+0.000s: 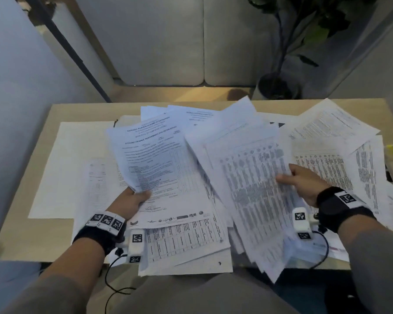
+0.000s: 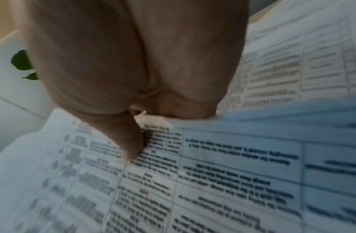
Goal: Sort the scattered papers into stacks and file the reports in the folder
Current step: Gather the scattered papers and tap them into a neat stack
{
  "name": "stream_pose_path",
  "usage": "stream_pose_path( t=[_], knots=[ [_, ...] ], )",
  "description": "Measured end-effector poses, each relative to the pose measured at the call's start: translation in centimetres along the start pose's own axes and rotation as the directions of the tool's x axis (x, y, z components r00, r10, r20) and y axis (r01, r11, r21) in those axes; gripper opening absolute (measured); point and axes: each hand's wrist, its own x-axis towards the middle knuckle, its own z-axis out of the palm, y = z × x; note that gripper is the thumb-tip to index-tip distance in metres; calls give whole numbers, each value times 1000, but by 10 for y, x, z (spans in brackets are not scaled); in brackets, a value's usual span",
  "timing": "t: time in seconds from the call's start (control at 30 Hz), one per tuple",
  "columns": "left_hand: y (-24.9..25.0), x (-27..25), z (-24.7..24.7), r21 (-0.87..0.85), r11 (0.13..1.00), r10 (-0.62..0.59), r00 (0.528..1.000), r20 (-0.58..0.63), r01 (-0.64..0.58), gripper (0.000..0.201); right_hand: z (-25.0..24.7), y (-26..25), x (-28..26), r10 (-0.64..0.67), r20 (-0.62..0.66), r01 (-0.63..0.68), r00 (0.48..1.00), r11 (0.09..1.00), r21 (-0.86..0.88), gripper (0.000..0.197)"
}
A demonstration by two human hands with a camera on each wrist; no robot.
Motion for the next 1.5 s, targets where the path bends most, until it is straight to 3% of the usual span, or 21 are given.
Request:
stream_pose_path(
  t=[0.13, 0.23, 0.33, 0.43, 0.57, 0.7, 0.73, 0.83, 0.9, 0.93, 0.97, 1.07, 1.13, 1.27, 1.4, 1.5],
  knots=[
    [-16, 10, -11, -8, 1000, -2, 999, -47, 1, 66, -28, -9, -9, -143, -138, 110, 980, 969, -221, 45],
    [-29, 18, -15, -53, 998, -34, 996, -88, 29, 72, -53, -25, -22, -187, -219, 134, 958, 963, -236, 46],
    [-30, 18, -9, -102, 994, -49, 992, -115, 37, 64, -70, -45, -35, -260, -223, 262, 939, 965, -22, 38],
    [-21, 17, 5, -130, 991, -36, 994, -107, 22, 69, -71, -61, -40, -284, -201, 329, 937, 913, 243, 69],
    [10, 10, 37, -187, 982, 21, 998, -55, -31, 47, -31, -70, -33, -271, -115, 294, 956, 894, 337, 45],
    [35, 2, 64, -192, 977, 103, 994, 31, -95, 48, 26, -56, -21, -158, -54, 165, 986, 973, 161, 20],
    [38, 2, 69, -193, 976, 115, 992, 53, -103, 52, 37, -52, -19, -108, -30, 111, 994, 986, 126, 28],
    [40, -1, 79, -207, 972, 149, 973, 175, -112, 61, 59, -44, -14, -8, 3, 7, 1000, 981, 195, 80],
    [42, -6, 84, -203, 972, 159, 962, 222, -114, 53, 68, -40, -9, 18, -7, -16, 1000, 969, 246, 104],
    [41, -7, 85, -208, 973, 148, 961, 234, -99, 46, 73, -37, -8, 25, -5, -23, 1000, 970, 242, 107],
    [41, -8, 86, -214, 973, 133, 962, 240, -81, 45, 76, -33, -5, 19, 9, -21, 1000, 971, 237, 102],
    [42, -10, 88, -310, 950, 45, 974, 223, 27, 54, 84, -25, -1, -37, 71, 23, 997, 982, 189, 51],
    [49, -14, 89, -374, 922, -32, 984, 178, 98, 62, 86, -24, 0, -86, 66, 74, 994, 983, 167, 49],
    [64, -22, 89, -199, 968, 158, 987, 27, -150, 57, 84, -37, -4, -223, 1, 220, 975, 963, 156, 90],
    [98, -29, 74, -234, 913, 308, 940, -146, -336, 50, 78, -83, -36, -391, -90, 401, 916, 890, 216, 32],
    [127, -32, 61, -265, 874, 356, 908, -221, -407, 37, 74, -110, -49, -480, -149, 502, 865, 830, 244, 29]
  ],
)
